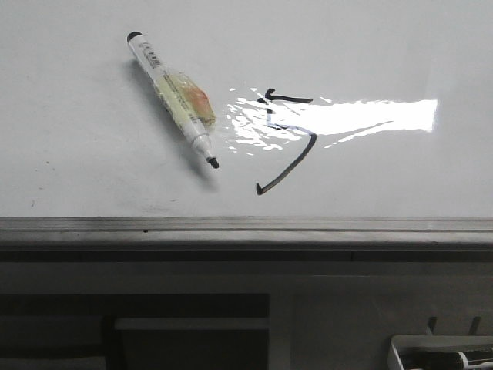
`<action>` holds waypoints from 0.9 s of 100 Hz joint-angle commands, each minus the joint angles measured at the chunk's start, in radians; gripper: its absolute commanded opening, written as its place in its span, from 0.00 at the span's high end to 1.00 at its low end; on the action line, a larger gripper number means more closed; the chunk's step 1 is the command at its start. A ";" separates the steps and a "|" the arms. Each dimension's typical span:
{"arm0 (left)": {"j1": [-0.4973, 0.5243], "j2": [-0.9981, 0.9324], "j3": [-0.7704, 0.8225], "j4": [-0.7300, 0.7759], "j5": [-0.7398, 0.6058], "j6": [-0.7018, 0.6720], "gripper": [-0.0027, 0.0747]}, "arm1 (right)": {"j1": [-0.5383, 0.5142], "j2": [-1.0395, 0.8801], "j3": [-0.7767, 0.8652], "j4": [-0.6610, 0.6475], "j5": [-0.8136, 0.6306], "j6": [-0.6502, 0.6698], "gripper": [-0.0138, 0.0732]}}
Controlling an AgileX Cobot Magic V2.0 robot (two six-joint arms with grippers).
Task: Write number 5 on whiteboard
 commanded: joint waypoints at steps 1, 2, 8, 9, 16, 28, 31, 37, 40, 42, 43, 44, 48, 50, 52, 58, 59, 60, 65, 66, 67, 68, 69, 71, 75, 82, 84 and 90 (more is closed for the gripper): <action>0.002 -0.026 0.016 -0.013 -0.063 0.001 0.99 | -0.005 0.012 -0.019 -0.036 -0.066 -0.001 0.89; 0.002 -0.026 0.016 -0.013 -0.063 0.001 0.99 | -0.005 0.012 -0.019 -0.036 -0.066 -0.001 0.89; 0.002 -0.026 0.016 -0.013 -0.063 0.001 0.99 | -0.005 0.012 -0.019 -0.036 -0.066 -0.001 0.89; 0.002 -0.026 0.016 -0.013 -0.063 0.001 0.99 | -0.005 0.012 -0.019 -0.036 -0.066 -0.001 0.89; 0.002 -0.026 0.016 -0.013 -0.063 0.001 0.99 | -0.005 0.012 -0.019 -0.036 -0.066 -0.001 0.89; 0.002 -0.026 0.016 -0.013 -0.063 0.001 0.99 | -0.005 0.012 -0.019 -0.036 -0.066 -0.001 0.89; 0.002 -0.026 0.016 -0.013 -0.063 0.001 0.99 | -0.005 0.012 -0.019 -0.036 -0.066 -0.001 0.89; 0.002 -0.026 0.016 -0.013 -0.063 0.001 0.99 | -0.005 0.012 -0.019 -0.036 -0.066 -0.001 0.89; 0.002 -0.026 0.016 -0.013 -0.063 0.001 0.99 | -0.005 0.012 -0.019 -0.036 -0.066 -0.001 0.89; 0.002 -0.026 0.016 -0.013 -0.063 0.001 0.99 | -0.005 0.012 -0.019 -0.036 -0.066 -0.001 0.89; 0.002 -0.026 0.016 -0.013 -0.063 0.001 0.99 | -0.005 0.012 -0.019 -0.036 -0.066 -0.001 0.89; 0.002 -0.026 0.016 -0.013 -0.063 0.001 0.99 | -0.005 0.012 -0.019 -0.036 -0.066 -0.001 0.89; 0.002 -0.026 0.016 -0.013 -0.063 0.001 0.99 | -0.005 0.012 -0.019 -0.036 -0.066 -0.001 0.89; 0.002 -0.026 0.016 -0.013 -0.063 0.001 0.99 | -0.005 0.012 -0.019 -0.036 -0.066 -0.001 0.89; 0.002 -0.026 0.016 -0.013 -0.063 0.001 0.99 | -0.005 0.012 -0.019 -0.036 -0.066 -0.001 0.89; 0.002 -0.026 0.016 -0.013 -0.063 0.001 0.99 | -0.005 0.012 -0.019 -0.036 -0.066 -0.001 0.89; 0.002 -0.026 0.016 -0.013 -0.063 0.001 0.99 | -0.005 0.012 -0.019 -0.036 -0.066 -0.001 0.89; 0.002 -0.026 0.016 -0.013 -0.063 0.001 0.99 | -0.005 0.012 -0.019 -0.036 -0.066 -0.001 0.89; 0.002 -0.026 0.016 -0.013 -0.063 0.001 0.99 | -0.005 0.012 -0.019 -0.036 -0.066 -0.001 0.89; 0.002 -0.026 0.016 -0.013 -0.063 0.001 0.99 | -0.005 0.012 -0.019 -0.036 -0.066 -0.001 0.89; 0.002 -0.026 0.016 -0.013 -0.063 0.001 0.99 | -0.005 0.012 -0.019 -0.036 -0.066 -0.001 0.89; 0.002 -0.026 0.016 -0.013 -0.063 0.001 0.99 | -0.005 0.012 -0.019 -0.036 -0.066 -0.001 0.89; 0.002 -0.026 0.016 -0.013 -0.063 0.001 0.99 | -0.005 0.012 -0.019 -0.036 -0.064 -0.001 0.89; 0.002 -0.026 0.016 -0.013 -0.063 0.001 0.99 | -0.005 0.012 -0.019 -0.036 -0.061 -0.001 0.89; 0.002 -0.026 0.016 -0.013 -0.063 0.001 0.99 | -0.005 0.012 -0.019 -0.036 -0.056 -0.001 0.89; 0.002 -0.026 0.016 -0.013 -0.063 0.001 0.99 | -0.005 0.012 -0.019 -0.045 -0.019 -0.001 0.89; 0.002 -0.026 0.016 -0.013 -0.063 0.001 0.99 | -0.005 0.012 -0.019 -0.045 -0.008 -0.001 0.89; 0.002 -0.026 0.016 -0.013 -0.063 0.001 0.99 | -0.005 0.012 -0.003 -0.045 0.011 0.002 0.89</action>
